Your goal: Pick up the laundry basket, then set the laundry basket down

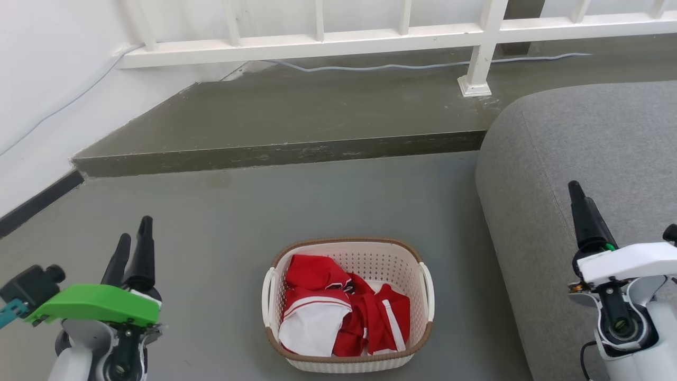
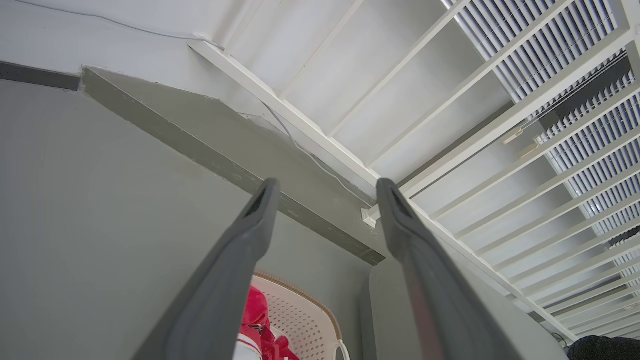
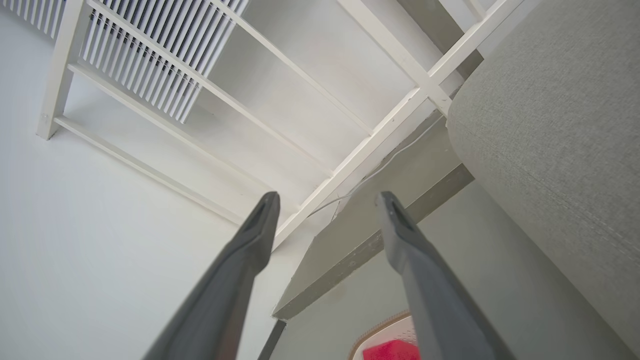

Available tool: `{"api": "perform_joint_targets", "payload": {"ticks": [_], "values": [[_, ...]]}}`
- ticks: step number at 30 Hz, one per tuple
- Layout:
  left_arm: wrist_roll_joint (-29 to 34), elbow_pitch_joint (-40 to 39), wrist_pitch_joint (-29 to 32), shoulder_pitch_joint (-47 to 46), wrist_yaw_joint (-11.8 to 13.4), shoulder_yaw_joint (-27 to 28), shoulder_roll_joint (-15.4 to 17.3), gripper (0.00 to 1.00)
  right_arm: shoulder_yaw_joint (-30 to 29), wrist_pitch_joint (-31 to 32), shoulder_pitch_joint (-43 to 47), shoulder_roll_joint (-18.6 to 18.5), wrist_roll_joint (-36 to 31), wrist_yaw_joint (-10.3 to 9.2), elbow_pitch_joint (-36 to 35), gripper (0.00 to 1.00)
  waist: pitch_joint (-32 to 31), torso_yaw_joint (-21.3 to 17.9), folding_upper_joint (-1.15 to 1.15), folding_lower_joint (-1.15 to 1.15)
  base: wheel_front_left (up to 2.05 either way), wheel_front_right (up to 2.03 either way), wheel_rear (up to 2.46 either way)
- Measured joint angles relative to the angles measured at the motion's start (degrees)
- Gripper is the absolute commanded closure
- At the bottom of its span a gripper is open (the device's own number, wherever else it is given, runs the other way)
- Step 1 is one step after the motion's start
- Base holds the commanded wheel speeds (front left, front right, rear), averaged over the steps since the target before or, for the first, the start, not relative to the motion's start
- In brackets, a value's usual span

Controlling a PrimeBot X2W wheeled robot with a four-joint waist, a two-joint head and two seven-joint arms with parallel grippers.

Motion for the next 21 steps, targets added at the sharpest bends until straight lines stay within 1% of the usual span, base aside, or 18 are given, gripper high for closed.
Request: {"api": "perform_joint_targets", "payload": {"ticks": [8,12,13,16,19,21], "values": [[9.0,-0.8,-1.6,0.0,2.5,-2.9,1.1,0.0,3.0,-1.6,0.0,-0.8,-8.4,-1.83,-0.1,0.0,0.0,0.0,0.0,0.0,0.0,0.0,0.0],[12.6,-1.0,-2.4,0.0,3.7,-4.2,1.5,0.0,4.1,-2.5,0.0,-1.0,-12.0,-2.03,-0.3,0.0,0.0,0.0,0.0,0.0,0.0,0.0,0.0],[13.6,-1.1,-2.7,0.0,4.0,-4.5,1.5,0.0,4.3,-2.5,0.0,-1.0,-13.0,-2.48,-0.4,0.0,0.0,0.0,0.0,0.0,0.0,0.0,0.0],[16.4,-1.3,-3.4,0.0,4.5,-5.4,1.5,0.0,5.1,-3.1,0.0,-1.2,-15.4,-2.99,-0.4,0.0,0.1,0.0,0.0,0.0,0.0,0.0,0.0],[18.2,-1.5,-3.7,0.0,5.0,-6.1,1.5,0.0,5.6,-3.7,0.0,-1.3,-17.3,-3.0,-0.5,0.0,0.1,0.0,0.0,0.0,0.0,0.0,0.0],[19.6,-1.6,-4.2,0.0,5.0,-6.5,1.5,0.0,6.2,-4.1,0.0,-1.3,-18.6,-3.64,-0.5,0.0,0.1,0.0,0.0,0.0,0.0,0.0,0.0]]}}
